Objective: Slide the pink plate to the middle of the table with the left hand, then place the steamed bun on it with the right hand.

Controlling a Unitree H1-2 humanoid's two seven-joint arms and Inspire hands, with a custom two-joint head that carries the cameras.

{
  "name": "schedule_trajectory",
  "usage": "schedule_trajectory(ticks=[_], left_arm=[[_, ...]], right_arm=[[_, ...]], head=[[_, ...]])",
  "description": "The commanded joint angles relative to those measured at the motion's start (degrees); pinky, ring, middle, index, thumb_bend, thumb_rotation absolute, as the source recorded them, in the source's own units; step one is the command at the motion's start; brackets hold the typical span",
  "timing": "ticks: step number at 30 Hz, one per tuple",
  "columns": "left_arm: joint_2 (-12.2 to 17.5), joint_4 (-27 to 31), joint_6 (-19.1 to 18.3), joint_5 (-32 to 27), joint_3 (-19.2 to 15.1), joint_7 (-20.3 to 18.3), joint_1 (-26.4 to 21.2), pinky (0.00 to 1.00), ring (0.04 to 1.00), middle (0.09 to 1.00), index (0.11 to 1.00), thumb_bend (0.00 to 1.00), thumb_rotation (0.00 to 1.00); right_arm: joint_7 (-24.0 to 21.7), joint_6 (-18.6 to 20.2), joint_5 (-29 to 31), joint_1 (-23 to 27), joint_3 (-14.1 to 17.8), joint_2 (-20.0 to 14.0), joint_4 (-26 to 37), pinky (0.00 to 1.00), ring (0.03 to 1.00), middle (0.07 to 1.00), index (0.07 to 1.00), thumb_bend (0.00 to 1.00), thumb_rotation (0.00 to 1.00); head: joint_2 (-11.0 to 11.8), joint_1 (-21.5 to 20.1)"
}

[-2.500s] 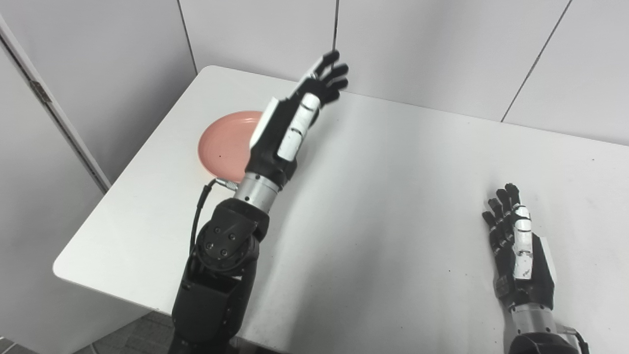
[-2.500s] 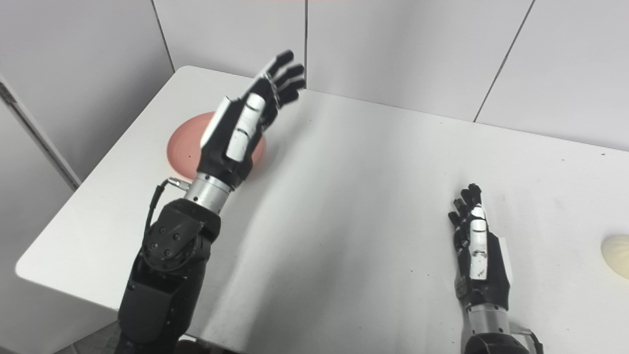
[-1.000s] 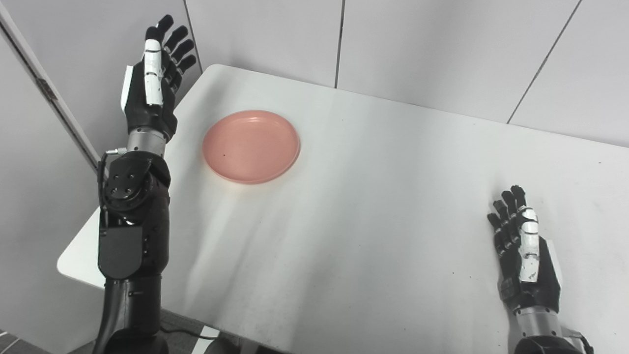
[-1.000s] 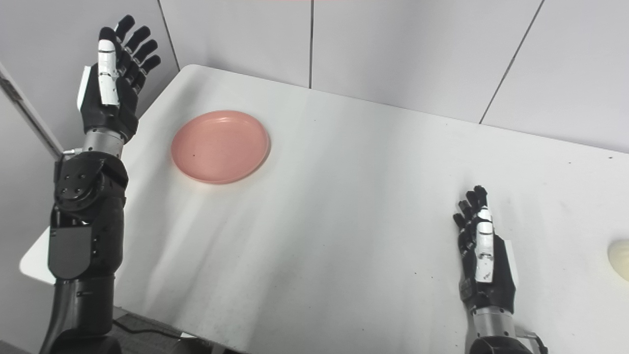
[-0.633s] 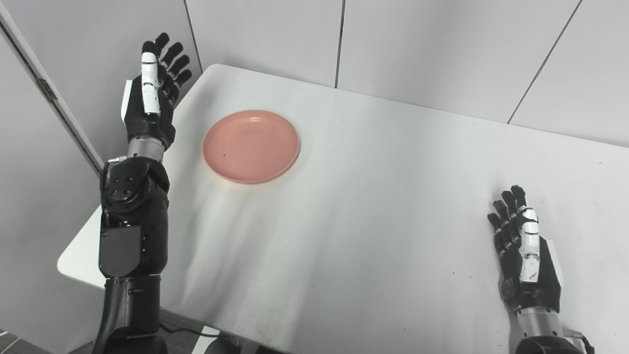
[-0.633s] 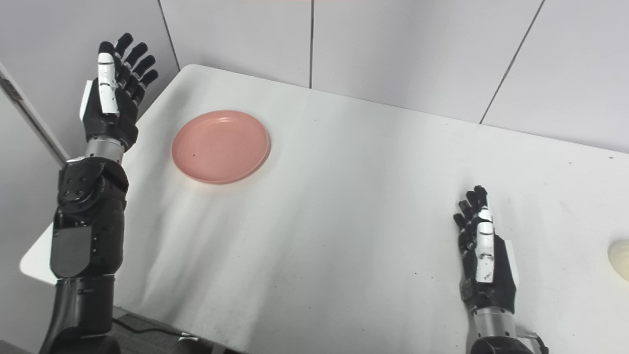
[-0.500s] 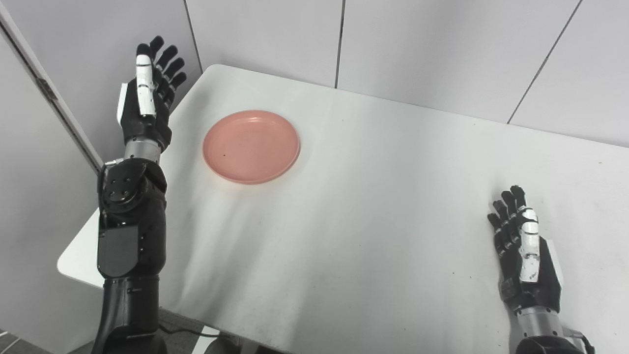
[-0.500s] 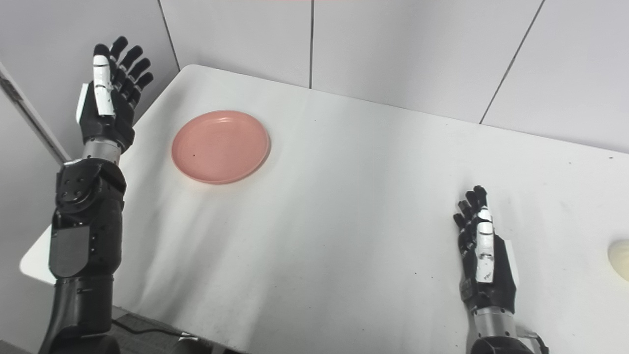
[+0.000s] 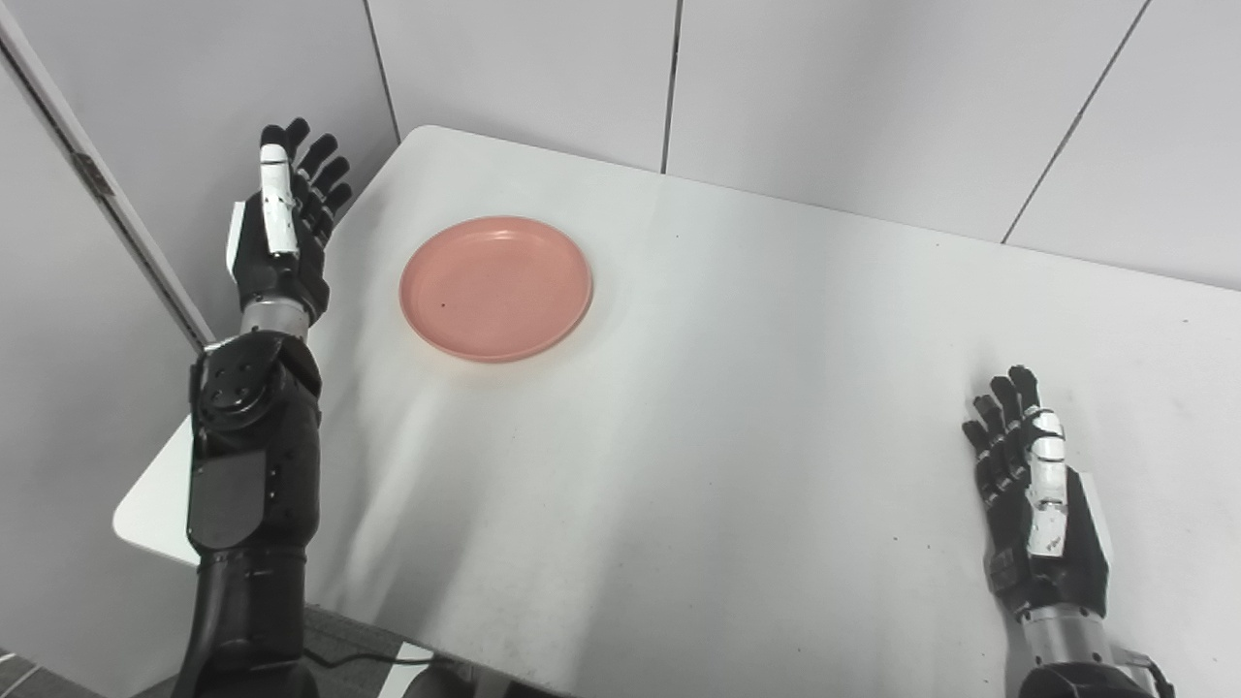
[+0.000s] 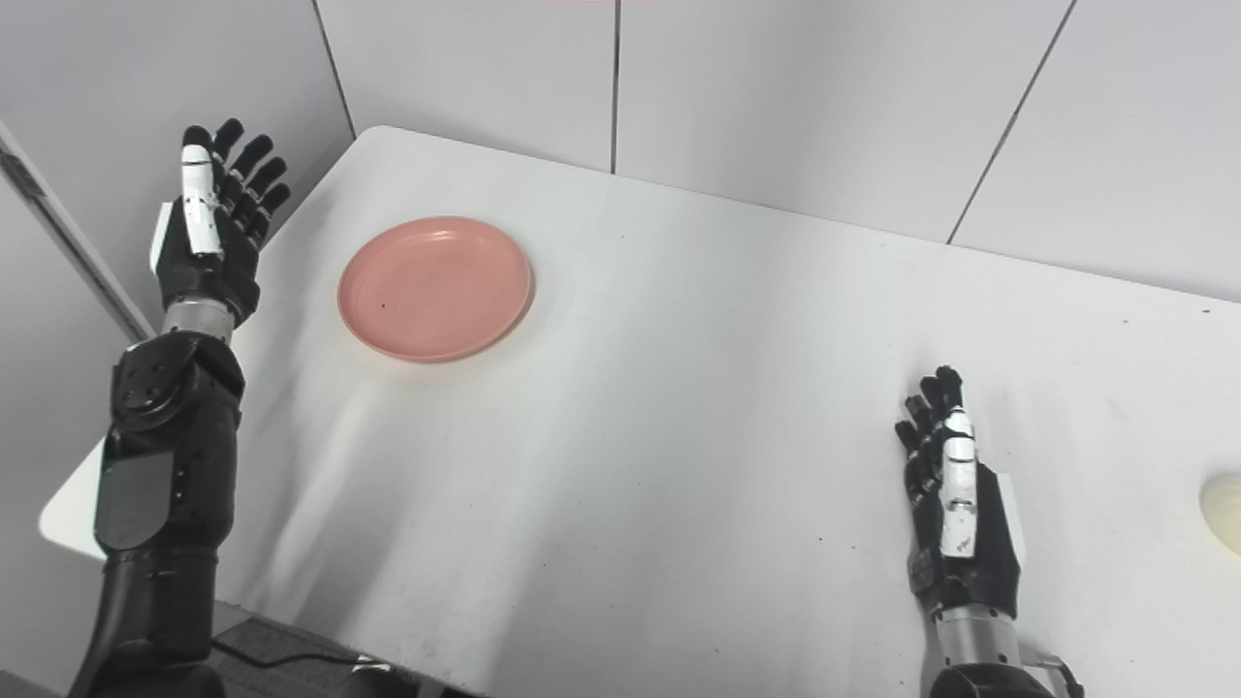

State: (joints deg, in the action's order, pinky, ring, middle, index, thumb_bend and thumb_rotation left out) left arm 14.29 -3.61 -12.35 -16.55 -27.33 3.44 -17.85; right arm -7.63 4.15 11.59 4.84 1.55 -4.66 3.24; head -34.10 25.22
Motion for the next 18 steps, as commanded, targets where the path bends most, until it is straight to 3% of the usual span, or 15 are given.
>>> schedule_trajectory(ticks=[1, 18], left_arm=[[1.4, 0.2, 2.5, 0.1, 0.2, 0.2, -1.0, 0.91, 0.888, 0.892, 0.906, 0.49, 1.00], [0.3, -4.8, 2.3, -3.4, 1.0, -0.9, -1.0, 0.92, 0.892, 0.902, 0.903, 0.50, 1.00]], right_arm=[[0.4, 1.5, 0.1, 0.2, 0.3, 0.1, 0.5, 1.00, 1.000, 1.000, 1.000, 0.20, 1.00], [0.7, 2.2, -0.6, -0.1, 0.3, -0.1, 1.8, 1.00, 1.000, 1.000, 1.000, 0.21, 1.00]], head=[[0.0, 0.0], [-0.5, -0.1]])
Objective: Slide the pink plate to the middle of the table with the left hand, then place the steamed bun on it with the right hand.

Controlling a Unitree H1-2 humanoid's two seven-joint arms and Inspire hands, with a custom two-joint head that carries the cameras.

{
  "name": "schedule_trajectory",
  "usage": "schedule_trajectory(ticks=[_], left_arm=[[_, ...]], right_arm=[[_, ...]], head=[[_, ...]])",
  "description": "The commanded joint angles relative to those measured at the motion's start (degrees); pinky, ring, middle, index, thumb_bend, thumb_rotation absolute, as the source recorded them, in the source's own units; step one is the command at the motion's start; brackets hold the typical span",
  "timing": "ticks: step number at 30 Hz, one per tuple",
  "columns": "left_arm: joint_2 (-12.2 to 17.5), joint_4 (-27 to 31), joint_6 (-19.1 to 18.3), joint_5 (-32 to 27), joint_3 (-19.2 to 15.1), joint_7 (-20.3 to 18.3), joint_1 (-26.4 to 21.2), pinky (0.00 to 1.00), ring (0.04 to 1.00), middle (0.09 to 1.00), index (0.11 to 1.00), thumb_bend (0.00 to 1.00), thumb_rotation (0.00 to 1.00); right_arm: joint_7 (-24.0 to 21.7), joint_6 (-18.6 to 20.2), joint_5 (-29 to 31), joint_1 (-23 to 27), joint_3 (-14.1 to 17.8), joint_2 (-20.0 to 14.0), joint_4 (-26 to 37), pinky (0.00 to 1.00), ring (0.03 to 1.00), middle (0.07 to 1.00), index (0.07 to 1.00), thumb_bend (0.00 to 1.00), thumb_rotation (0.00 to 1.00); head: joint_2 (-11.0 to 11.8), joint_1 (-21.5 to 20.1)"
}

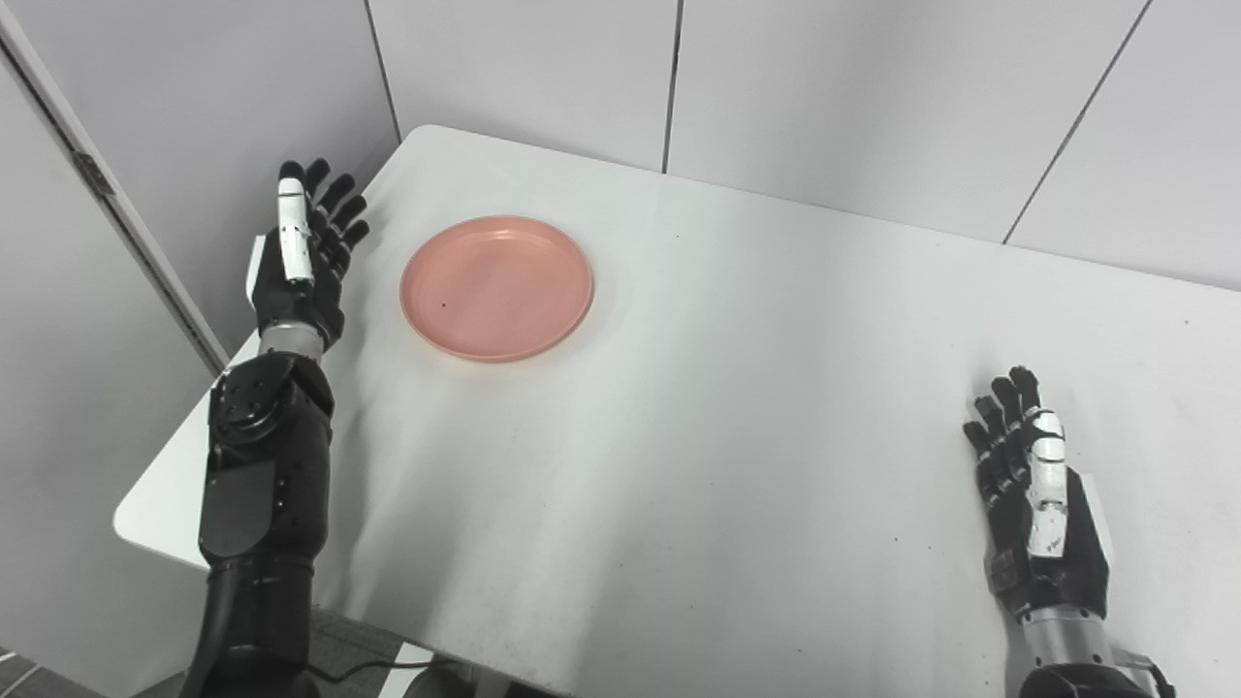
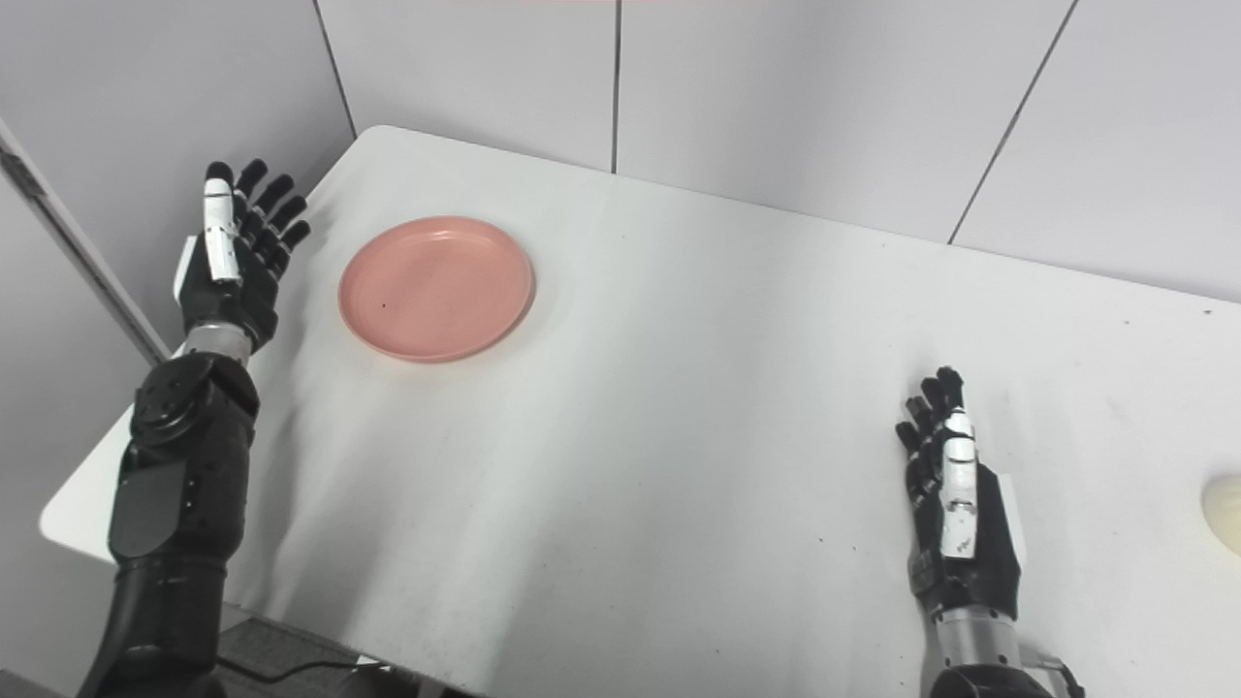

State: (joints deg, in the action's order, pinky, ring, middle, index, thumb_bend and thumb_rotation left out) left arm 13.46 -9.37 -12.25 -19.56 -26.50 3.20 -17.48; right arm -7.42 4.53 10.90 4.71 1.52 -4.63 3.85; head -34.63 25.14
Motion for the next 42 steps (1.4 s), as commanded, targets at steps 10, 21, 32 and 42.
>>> schedule_trajectory(ticks=[10, 21, 32, 42], left_arm=[[0.3, -2.1, 3.9, -1.1, 1.1, -1.8, -0.1, 0.92, 0.901, 0.905, 0.908, 0.50, 1.00], [-0.8, -4.6, 4.2, -2.5, 2.0, -3.0, 0.6, 0.90, 0.886, 0.900, 0.903, 0.48, 1.00], [-1.8, -5.2, 2.4, -2.2, 5.6, -3.5, 0.8, 0.91, 0.897, 0.906, 0.902, 0.47, 1.00], [-3.5, -4.7, 1.7, -1.8, 8.5, -3.2, 1.3, 0.90, 0.888, 0.891, 0.888, 0.48, 1.00]], right_arm=[[0.5, 2.6, 0.0, -0.1, 0.3, -0.1, 2.0, 1.00, 1.000, 1.000, 1.000, 0.20, 1.00], [0.4, 2.4, 0.4, 0.0, 0.0, 0.0, 1.9, 1.00, 1.000, 1.000, 1.000, 0.21, 1.00], [0.7, 2.6, 0.4, 0.1, 0.1, 0.3, 1.8, 1.00, 1.000, 1.000, 1.000, 0.21, 1.00], [0.7, 2.9, 0.1, 0.1, -0.1, 0.2, 1.8, 1.00, 1.000, 1.000, 1.000, 0.22, 1.00]], head=[[-0.5, -0.2], [-0.6, -0.4], [-1.0, -0.8], [-1.2, -1.5]])
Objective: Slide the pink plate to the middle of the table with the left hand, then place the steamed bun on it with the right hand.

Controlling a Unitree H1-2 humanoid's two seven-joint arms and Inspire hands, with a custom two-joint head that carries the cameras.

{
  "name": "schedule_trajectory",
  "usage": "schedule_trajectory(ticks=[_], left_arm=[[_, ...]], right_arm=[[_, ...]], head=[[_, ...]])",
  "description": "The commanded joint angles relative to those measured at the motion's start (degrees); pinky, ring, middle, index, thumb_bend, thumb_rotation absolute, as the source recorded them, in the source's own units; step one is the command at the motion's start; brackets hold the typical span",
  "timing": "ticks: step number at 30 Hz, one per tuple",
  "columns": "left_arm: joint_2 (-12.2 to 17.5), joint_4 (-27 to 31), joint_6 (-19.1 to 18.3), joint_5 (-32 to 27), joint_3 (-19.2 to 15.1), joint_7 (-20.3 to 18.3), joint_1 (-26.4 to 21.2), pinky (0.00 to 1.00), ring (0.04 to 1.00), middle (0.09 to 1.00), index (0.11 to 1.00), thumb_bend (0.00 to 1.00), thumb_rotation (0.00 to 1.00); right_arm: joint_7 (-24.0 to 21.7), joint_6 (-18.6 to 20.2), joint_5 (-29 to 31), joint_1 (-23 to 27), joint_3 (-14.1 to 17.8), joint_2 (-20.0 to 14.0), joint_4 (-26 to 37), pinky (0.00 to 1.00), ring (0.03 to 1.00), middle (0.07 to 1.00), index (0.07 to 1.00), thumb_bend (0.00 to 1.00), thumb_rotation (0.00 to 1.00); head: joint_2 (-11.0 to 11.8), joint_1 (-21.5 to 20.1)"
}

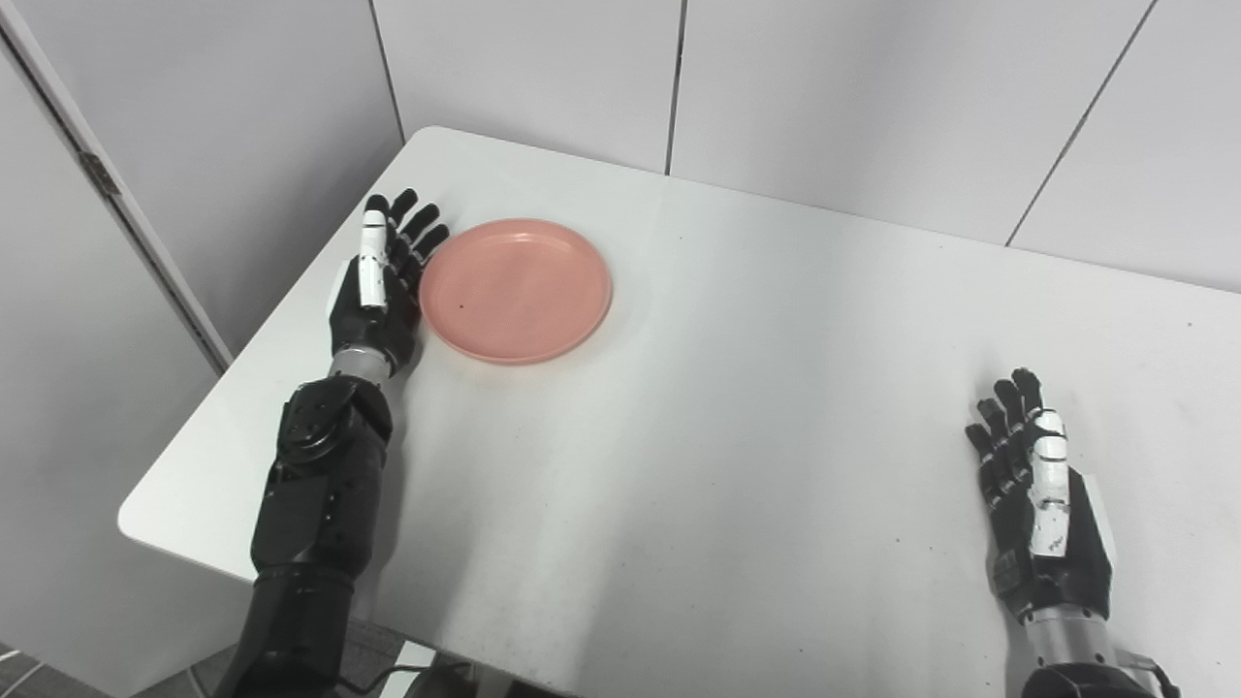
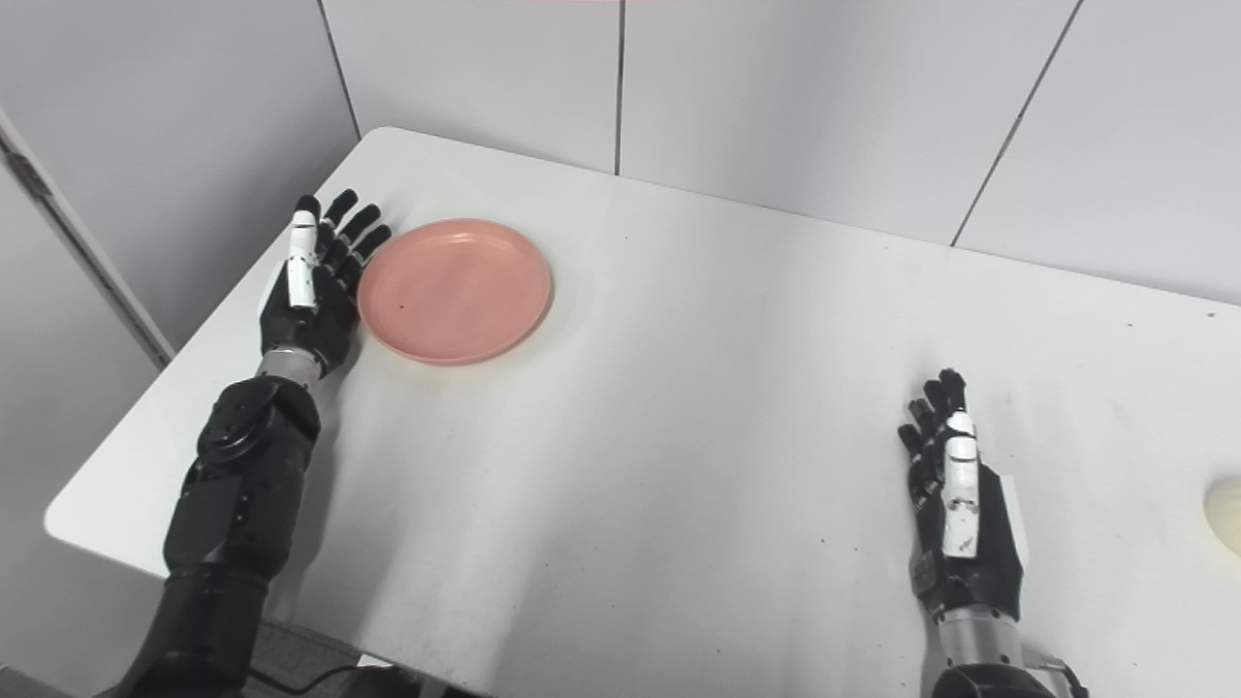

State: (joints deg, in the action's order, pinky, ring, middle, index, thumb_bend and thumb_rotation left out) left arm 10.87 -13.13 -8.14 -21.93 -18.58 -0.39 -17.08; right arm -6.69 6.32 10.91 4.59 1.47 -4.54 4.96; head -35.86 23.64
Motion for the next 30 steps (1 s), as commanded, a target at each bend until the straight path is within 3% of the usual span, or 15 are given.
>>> schedule_trajectory(ticks=[1, 21, 30], left_arm=[[-1.1, -0.9, -2.5, 0.5, 0.9, 0.4, 0.9, 0.90, 0.890, 0.893, 0.890, 0.48, 1.00], [-3.8, 2.4, -4.0, 1.3, 6.6, -1.7, 1.7, 0.86, 0.885, 0.898, 0.897, 0.48, 1.00], [-5.0, 5.2, -5.9, 1.5, 10.2, -3.0, 2.5, 0.92, 0.909, 0.908, 0.907, 0.48, 1.00]], right_arm=[[0.1, 1.1, -0.2, 0.2, -0.1, 0.1, 0.8, 1.00, 1.000, 1.000, 1.000, 0.21, 1.00], [0.5, -0.7, -2.4, 0.1, -0.8, 0.2, 0.1, 1.00, 1.000, 1.000, 1.000, 0.21, 1.00], [0.6, -0.7, -3.1, -0.1, -0.9, 0.7, 0.4, 1.00, 1.000, 1.000, 1.000, 0.25, 1.00]], head=[[-0.1, -0.2], [-1.3, -3.9], [-2.2, -6.2]])
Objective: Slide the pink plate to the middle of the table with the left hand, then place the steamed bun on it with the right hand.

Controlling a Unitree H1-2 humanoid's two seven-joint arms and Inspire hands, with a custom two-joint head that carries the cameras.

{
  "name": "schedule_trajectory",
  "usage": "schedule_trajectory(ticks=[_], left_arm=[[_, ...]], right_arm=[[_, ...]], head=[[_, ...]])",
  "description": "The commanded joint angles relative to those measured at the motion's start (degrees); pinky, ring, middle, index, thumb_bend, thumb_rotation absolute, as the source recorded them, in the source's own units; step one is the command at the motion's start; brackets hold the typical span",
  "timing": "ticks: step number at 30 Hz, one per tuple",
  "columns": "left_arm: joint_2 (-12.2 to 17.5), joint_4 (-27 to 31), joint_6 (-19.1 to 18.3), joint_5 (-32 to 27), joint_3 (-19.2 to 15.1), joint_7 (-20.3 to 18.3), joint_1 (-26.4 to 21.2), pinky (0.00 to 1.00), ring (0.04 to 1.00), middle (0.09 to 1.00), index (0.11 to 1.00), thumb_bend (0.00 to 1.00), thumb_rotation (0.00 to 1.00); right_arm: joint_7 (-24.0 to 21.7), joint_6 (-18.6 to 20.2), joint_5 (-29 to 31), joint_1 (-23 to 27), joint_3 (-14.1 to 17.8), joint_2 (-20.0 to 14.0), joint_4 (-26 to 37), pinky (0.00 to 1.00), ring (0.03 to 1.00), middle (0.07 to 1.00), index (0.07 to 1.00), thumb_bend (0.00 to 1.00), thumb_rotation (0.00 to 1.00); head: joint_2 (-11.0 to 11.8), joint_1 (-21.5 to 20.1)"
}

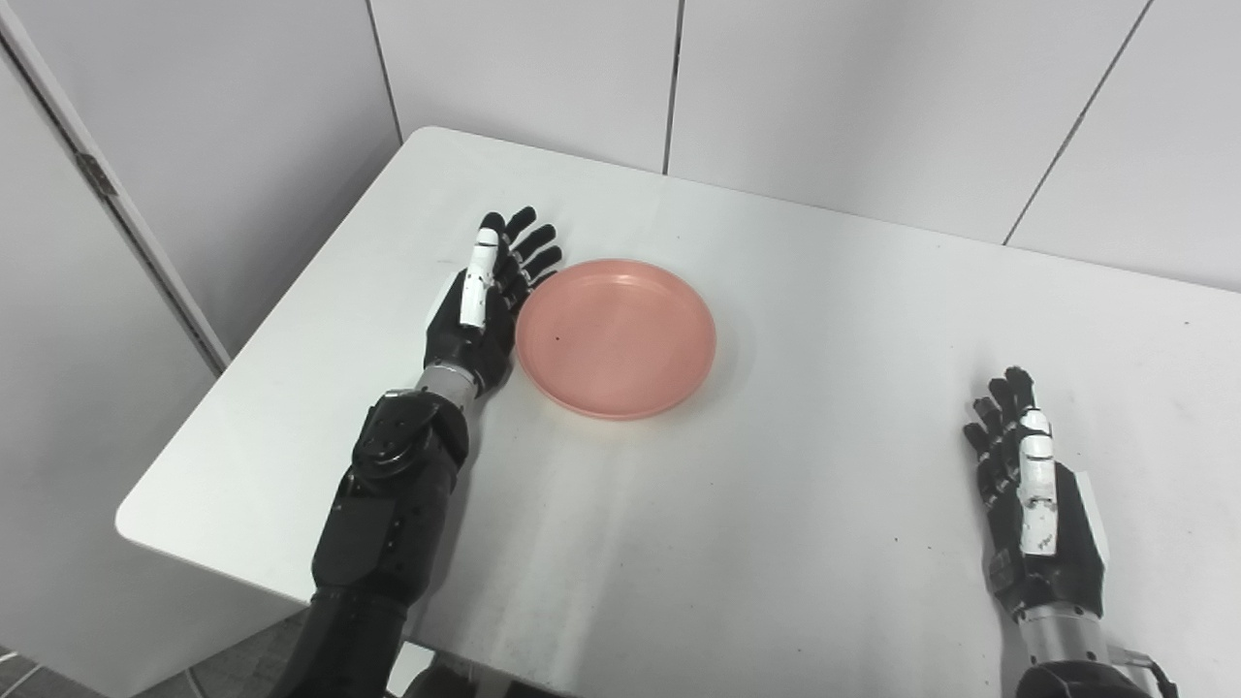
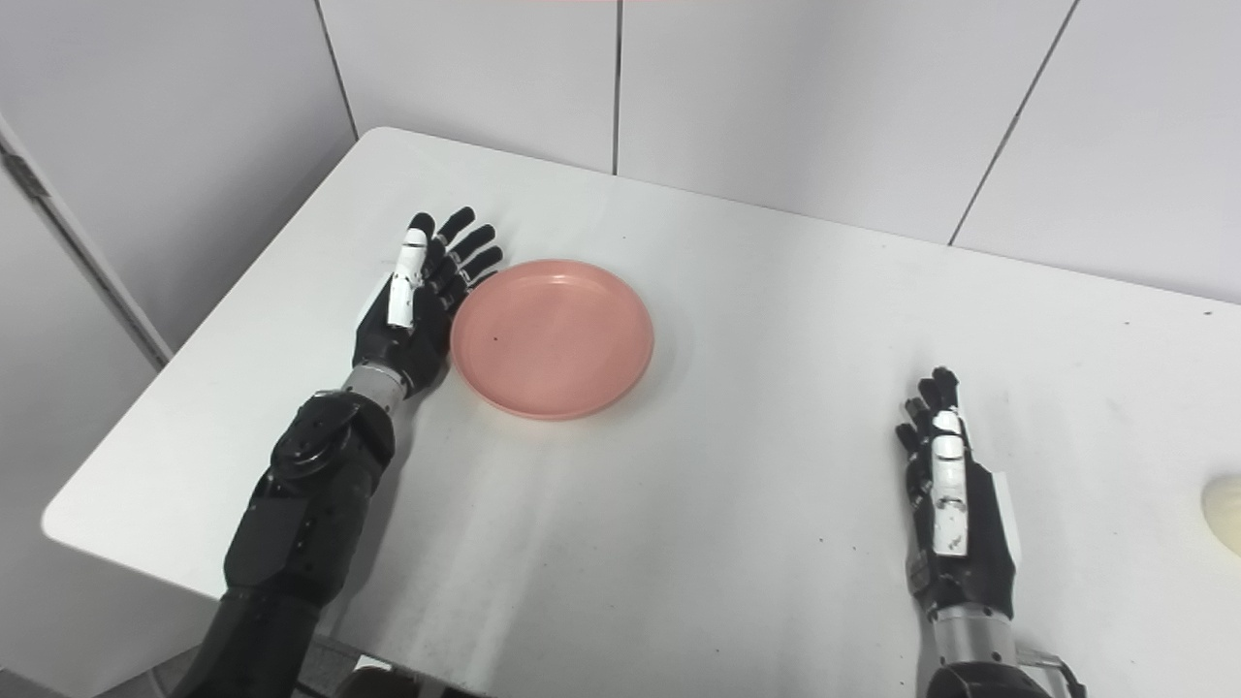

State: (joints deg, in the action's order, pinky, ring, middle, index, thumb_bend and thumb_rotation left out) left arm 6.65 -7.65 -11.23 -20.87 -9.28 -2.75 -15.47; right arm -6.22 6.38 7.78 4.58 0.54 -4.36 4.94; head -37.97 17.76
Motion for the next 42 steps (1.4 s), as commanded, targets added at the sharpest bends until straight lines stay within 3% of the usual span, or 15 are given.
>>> schedule_trajectory(ticks=[1, 18, 32, 42], left_arm=[[-0.8, 0.0, -3.0, 0.3, 1.1, -0.8, 0.9, 0.93, 0.912, 0.910, 0.909, 0.48, 1.00], [-4.9, 5.2, -8.4, 0.4, 6.7, -3.1, 2.9, 0.96, 0.934, 0.938, 0.933, 0.46, 1.00], [-6.3, 5.7, -9.3, -1.2, 9.6, -7.5, 5.5, 0.95, 0.920, 0.922, 0.929, 0.45, 1.00], [-6.0, 4.9, -8.5, -1.4, 9.5, -9.1, 7.4, 0.93, 0.907, 0.915, 0.917, 0.47, 1.00]], right_arm=[[0.2, -0.7, 0.0, -0.1, 0.0, 0.6, 0.5, 1.00, 1.000, 1.000, 1.000, 0.25, 1.00], [1.6, 0.0, -2.5, -0.3, -0.9, 1.8, 1.2, 1.00, 0.987, 1.000, 1.000, 0.27, 1.00], [2.5, -0.2, -4.6, -0.4, -1.9, 2.4, 1.1, 1.00, 0.978, 0.993, 1.000, 0.27, 1.00], [2.8, 0.5, -4.8, -0.3, -2.4, 2.8, 1.2, 1.00, 0.987, 0.997, 1.000, 0.31, 1.00]], head=[[-0.2, -0.7], [-1.8, -6.0], [-3.1, -10.3], [-3.7, -12.9]])
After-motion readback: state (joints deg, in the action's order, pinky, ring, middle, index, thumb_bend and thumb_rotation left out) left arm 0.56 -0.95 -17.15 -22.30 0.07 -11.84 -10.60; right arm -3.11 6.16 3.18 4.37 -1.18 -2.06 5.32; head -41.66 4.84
